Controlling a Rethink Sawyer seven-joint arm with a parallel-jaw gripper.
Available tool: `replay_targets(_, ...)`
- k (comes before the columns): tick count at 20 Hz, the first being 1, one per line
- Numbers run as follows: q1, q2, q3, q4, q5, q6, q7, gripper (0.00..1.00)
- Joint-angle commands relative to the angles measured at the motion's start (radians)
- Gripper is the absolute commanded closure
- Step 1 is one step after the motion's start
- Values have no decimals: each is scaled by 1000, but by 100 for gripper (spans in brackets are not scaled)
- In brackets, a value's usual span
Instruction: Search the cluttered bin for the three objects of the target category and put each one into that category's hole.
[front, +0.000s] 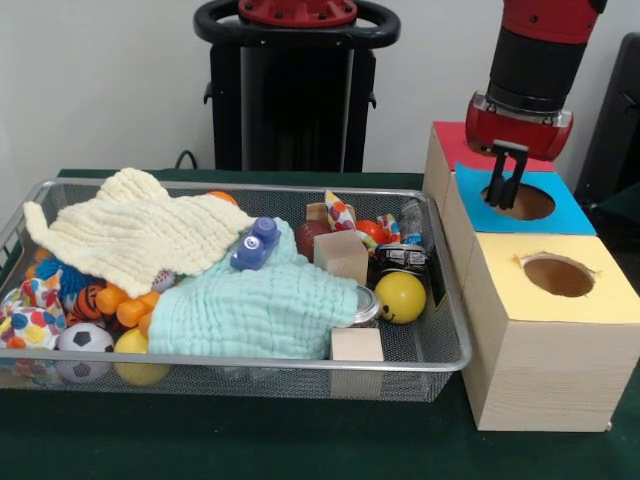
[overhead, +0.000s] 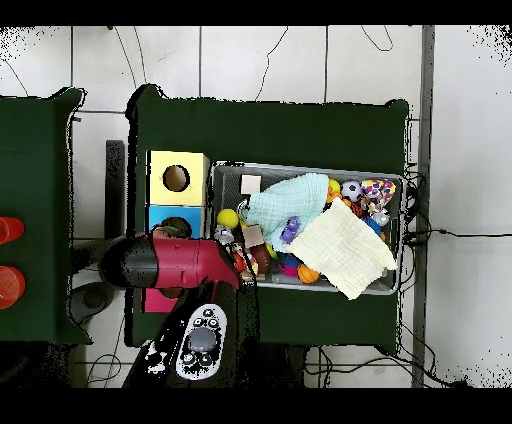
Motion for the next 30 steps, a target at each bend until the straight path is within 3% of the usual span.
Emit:
replay_targets(1,-68,61,169,92,72,-131,179,100)
replay_targets(5,-77,86,206,100,75,-197,183,100)
replay_targets(8,-73,79,205,103,78,-186,184,100)
replay_targets(11,-50,-19,149,114,81,-10,169,100)
replay_targets(15,-85,-136,167,161,84,134,130,100)
replay_targets(25,-65,-192,125,148,65,251,140,100)
replay_targets(28,-55,-199,61,102,6,311,136,100)
replay_targets(30,-45,-178,-19,64,-91,312,96,100)
